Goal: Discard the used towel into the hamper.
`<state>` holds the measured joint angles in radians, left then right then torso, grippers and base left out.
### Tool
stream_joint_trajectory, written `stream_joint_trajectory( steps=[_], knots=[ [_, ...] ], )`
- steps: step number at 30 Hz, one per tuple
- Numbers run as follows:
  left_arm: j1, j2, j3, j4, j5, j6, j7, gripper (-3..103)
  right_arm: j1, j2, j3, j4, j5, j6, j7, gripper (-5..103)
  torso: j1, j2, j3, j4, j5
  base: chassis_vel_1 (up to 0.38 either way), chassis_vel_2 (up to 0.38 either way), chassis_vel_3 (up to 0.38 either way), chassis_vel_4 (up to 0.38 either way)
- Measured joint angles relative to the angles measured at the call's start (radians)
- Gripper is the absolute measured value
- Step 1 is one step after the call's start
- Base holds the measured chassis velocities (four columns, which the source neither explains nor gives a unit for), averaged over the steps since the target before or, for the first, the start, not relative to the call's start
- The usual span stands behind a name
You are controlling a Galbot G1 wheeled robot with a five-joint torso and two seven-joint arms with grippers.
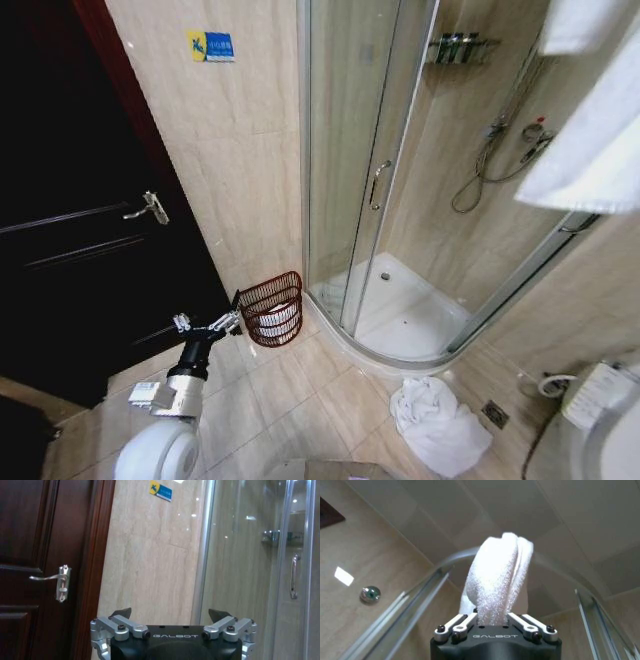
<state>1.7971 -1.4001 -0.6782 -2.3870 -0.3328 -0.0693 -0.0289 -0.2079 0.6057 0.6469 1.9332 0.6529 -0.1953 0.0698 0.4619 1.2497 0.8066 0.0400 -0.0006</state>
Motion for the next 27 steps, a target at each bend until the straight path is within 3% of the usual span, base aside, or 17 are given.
stream_joint_trajectory(
  steps=[6, 14, 19, 27],
  knots=[
    [0.000, 0.000, 0.000, 0.000, 0.000, 0.000, 0.000, 100, -0.163, 0.010, 0.075, 0.089, 0.006, 0.005, 0.013, 13, 0.000, 0.000, 0.000, 0.0001, 0.0005, 0.000, 0.000, 0.000, 0.000],
    [0.000, 0.000, 0.000, 0.000, 0.000, 0.000, 0.000, 100, -0.357, 0.065, 0.130, 0.148, -0.039, 0.065, 0.047, 13, 0.000, 0.000, 0.000, 0.0001, -0.0001, 0.000, 0.000, 0.000, 0.000],
    [0.000, 0.000, 0.000, 0.000, 0.000, 0.000, 0.000, 100, -0.463, 0.118, 0.174, 0.171, -0.101, 0.116, 0.045, 13, 0.000, 0.000, 0.000, 0.0001, 0.0000, 0.000, 0.000, 0.000, 0.000],
    [0.000, 0.000, 0.000, 0.000, 0.000, 0.000, 0.000, 100, -0.675, 0.275, 0.252, 0.218, -0.213, 0.225, 0.013, 13, 0.000, 0.000, 0.000, -0.0001, 0.0004, 0.000, 0.000, 0.000, 0.000]
  ],
)
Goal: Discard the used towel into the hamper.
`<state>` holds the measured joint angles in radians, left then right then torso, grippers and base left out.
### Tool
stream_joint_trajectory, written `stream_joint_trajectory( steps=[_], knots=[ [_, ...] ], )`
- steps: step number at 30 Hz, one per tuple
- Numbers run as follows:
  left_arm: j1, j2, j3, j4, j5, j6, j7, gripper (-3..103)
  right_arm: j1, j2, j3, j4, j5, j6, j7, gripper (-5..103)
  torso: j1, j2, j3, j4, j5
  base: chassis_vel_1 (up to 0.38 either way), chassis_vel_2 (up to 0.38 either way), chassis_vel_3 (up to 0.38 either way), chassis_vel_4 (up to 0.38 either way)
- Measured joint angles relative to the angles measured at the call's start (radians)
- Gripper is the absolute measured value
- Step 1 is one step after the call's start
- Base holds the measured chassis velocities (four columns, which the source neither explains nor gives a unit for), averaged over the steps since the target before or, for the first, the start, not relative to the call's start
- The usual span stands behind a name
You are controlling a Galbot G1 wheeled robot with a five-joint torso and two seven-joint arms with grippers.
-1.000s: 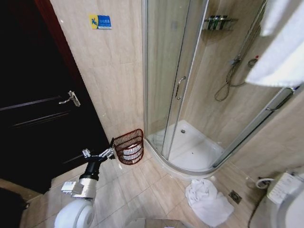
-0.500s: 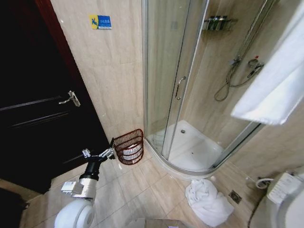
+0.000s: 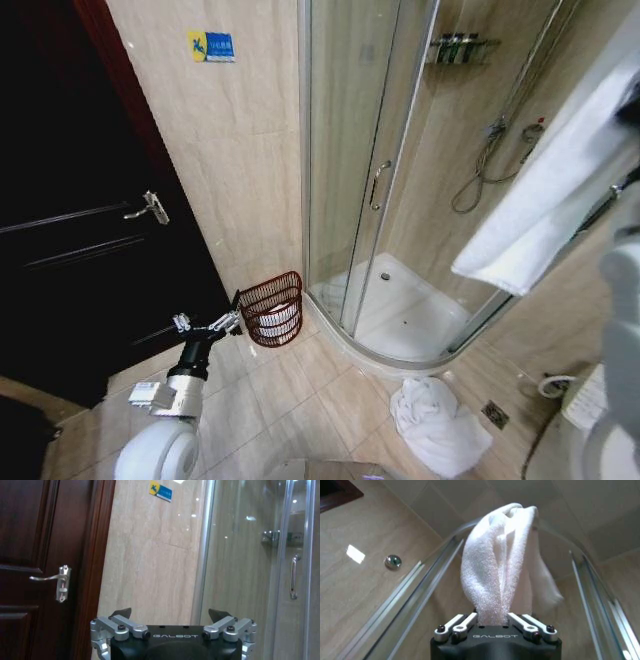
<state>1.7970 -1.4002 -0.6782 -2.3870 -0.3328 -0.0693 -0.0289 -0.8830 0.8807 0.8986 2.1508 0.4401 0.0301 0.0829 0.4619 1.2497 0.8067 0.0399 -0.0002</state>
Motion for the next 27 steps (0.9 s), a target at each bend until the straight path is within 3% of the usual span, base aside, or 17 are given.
stream_joint_trajectory(
  steps=[12, 27],
  knots=[
    [0.000, 0.000, 0.000, 0.000, 0.000, 0.000, 0.000, 100, -0.157, 0.200, 0.001, -0.006, -0.158, 0.179, -0.018, 13, 0.000, 0.000, 0.000, 0.0000, 0.0000, 0.000, 0.000, 0.000, 0.000],
    [0.000, 0.000, 0.000, 0.000, 0.000, 0.000, 0.000, 100, -0.335, 0.325, 0.012, -0.008, -0.276, 0.369, -0.020, 13, 0.000, 0.000, 0.000, 0.0002, 0.0002, 0.000, 0.000, 0.000, 0.000]
  ],
)
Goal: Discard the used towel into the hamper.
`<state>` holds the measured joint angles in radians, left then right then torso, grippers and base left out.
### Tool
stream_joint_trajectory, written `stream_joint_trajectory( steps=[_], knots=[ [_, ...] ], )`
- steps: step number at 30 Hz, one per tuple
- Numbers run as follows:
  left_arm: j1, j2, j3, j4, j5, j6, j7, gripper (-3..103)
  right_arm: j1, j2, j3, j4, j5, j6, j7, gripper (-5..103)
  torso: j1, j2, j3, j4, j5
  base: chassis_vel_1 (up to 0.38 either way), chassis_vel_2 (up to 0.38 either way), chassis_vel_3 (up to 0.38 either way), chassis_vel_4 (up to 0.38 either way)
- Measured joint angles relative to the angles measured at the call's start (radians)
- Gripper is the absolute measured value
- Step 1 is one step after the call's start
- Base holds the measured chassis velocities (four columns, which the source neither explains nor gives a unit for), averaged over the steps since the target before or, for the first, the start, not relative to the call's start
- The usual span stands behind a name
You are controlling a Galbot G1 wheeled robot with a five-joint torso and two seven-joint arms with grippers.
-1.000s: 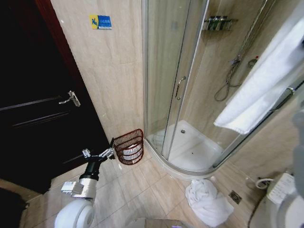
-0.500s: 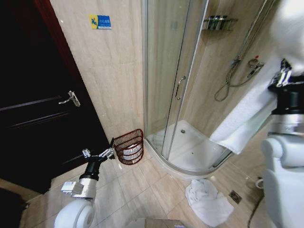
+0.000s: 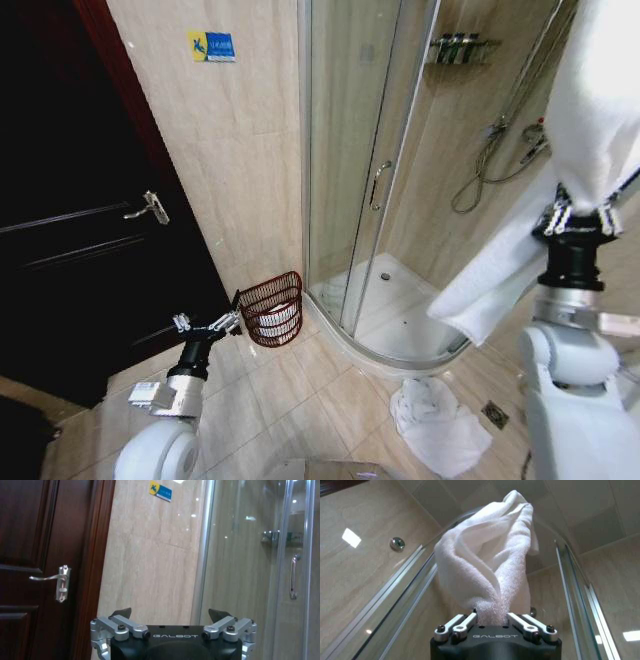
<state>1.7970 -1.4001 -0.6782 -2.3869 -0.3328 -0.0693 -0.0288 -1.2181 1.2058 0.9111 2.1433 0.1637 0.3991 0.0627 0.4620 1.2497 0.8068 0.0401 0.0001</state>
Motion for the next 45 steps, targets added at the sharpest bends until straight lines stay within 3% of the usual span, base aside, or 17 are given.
stream_joint_trajectory(
  steps=[6, 18, 25, 35, 45],
  knots=[
    [0.000, 0.000, 0.000, 0.000, 0.000, 0.000, 0.000, 100, -0.055, 0.052, 0.017, -0.039, -0.030, 0.102, 0.010, 13, 0.000, 0.000, 0.000, -0.0002, 0.0000, 0.000, 0.000, 0.000, 0.000],
    [0.000, 0.000, 0.000, 0.000, 0.000, 0.000, 0.000, 100, -0.108, 0.072, 0.057, -0.154, -0.060, 0.233, 0.028, 13, 0.000, 0.000, 0.000, -0.0002, 0.0001, 0.000, 0.000, 0.000, 0.000],
    [0.000, 0.000, 0.000, 0.000, 0.000, 0.000, 0.000, 100, -0.134, 0.099, 0.055, -0.163, -0.086, 0.264, 0.026, 13, 0.000, 0.000, 0.000, -0.0002, -0.0002, 0.000, 0.000, 0.000, 0.000],
    [0.000, 0.000, 0.000, 0.000, 0.000, 0.000, 0.000, 100, -0.207, 0.199, 0.019, -0.090, -0.180, 0.339, 0.040, 13, 0.000, 0.000, 0.000, -0.0001, 0.0004, 0.000, 0.000, 0.000, 0.000],
    [0.000, 0.000, 0.000, 0.000, 0.000, 0.000, 0.000, 100, -0.222, 0.206, 0.031, -0.055, -0.200, 0.353, 0.068, 13, 0.000, 0.000, 0.000, -0.0002, 0.0004, 0.000, 0.000, 0.000, 0.000]
  ],
)
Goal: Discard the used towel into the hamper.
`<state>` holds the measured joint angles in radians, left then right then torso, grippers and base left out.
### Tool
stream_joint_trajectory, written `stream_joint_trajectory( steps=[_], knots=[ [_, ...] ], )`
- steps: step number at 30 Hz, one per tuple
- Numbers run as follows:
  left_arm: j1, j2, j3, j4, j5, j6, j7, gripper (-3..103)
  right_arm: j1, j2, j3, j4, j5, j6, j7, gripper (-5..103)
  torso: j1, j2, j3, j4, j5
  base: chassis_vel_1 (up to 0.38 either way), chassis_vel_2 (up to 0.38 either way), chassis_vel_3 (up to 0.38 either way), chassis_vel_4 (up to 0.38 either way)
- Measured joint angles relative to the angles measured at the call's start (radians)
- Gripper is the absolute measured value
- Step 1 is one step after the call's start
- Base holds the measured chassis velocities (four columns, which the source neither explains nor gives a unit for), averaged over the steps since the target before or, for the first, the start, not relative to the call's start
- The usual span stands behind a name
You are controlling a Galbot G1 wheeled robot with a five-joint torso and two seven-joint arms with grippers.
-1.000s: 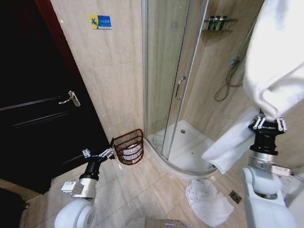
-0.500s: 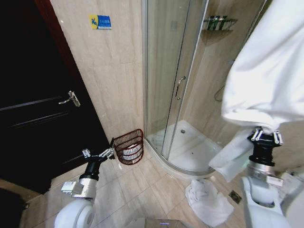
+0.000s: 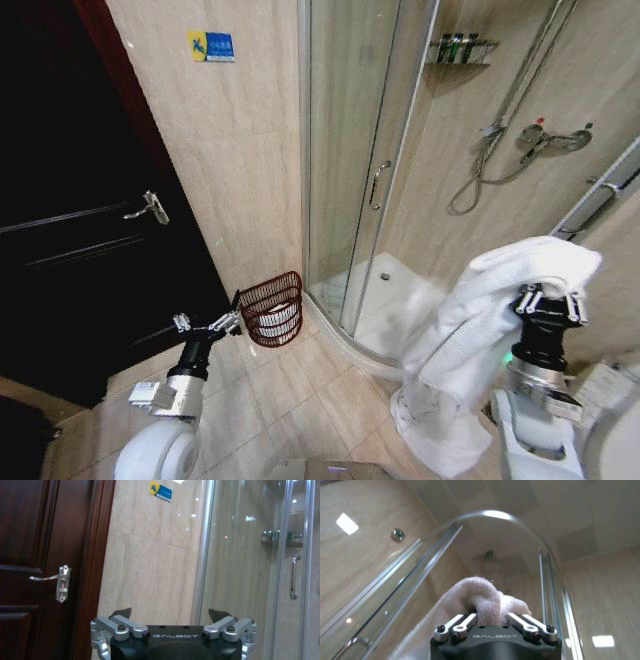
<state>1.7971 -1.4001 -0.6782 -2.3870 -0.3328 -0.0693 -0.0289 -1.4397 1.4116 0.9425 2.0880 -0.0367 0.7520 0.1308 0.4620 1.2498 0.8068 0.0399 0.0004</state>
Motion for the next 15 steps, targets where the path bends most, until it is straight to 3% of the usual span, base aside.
stream_joint_trajectory(
  steps=[4, 8, 9, 11, 12, 15],
  knots=[
    [0.000, 0.000, 0.000, 0.000, 0.000, 0.000, 0.000, 100, 0.014, -0.017, 0.004, 0.040, 0.015, -0.047, 0.008, 13, 0.000, 0.000, 0.000, 0.0002, -0.0003, 0.000, 0.000, 0.000, 0.000],
    [0.000, 0.000, 0.000, 0.000, 0.000, 0.000, 0.000, 100, 0.008, -0.044, 0.000, 0.153, 0.104, -0.159, 0.003, 13, 0.000, 0.000, 0.000, 0.0003, -0.0007, 0.000, 0.000, 0.000, 0.000],
    [0.000, 0.000, 0.000, 0.000, 0.000, 0.000, 0.000, 100, 0.008, -0.044, 0.000, 0.153, 0.104, -0.159, 0.003, 13, 0.000, 0.000, 0.000, 0.0003, -0.0007, 0.000, 0.000, 0.000, 0.000],
    [0.000, 0.000, 0.000, 0.000, 0.000, 0.000, 0.000, 100, -0.017, -0.054, -0.013, 0.234, 0.189, -0.267, -0.003, 13, 0.000, 0.000, 0.000, -0.0001, -0.0008, 0.000, 0.000, 0.000, 0.000],
    [0.000, 0.000, 0.000, 0.000, 0.000, 0.000, 0.000, 100, -0.017, -0.054, -0.013, 0.234, 0.189, -0.267, -0.003, 13, 0.000, 0.000, 0.000, -0.0001, -0.0008, 0.000, 0.000, 0.000, 0.000],
    [0.000, 0.000, 0.000, 0.000, 0.000, 0.000, 0.000, 100, -0.039, -0.061, -0.038, 0.301, 0.249, -0.376, -0.003, 13, 0.000, 0.000, 0.000, -0.0001, -0.0006, 0.000, 0.000, 0.000, 0.000]
  ],
)
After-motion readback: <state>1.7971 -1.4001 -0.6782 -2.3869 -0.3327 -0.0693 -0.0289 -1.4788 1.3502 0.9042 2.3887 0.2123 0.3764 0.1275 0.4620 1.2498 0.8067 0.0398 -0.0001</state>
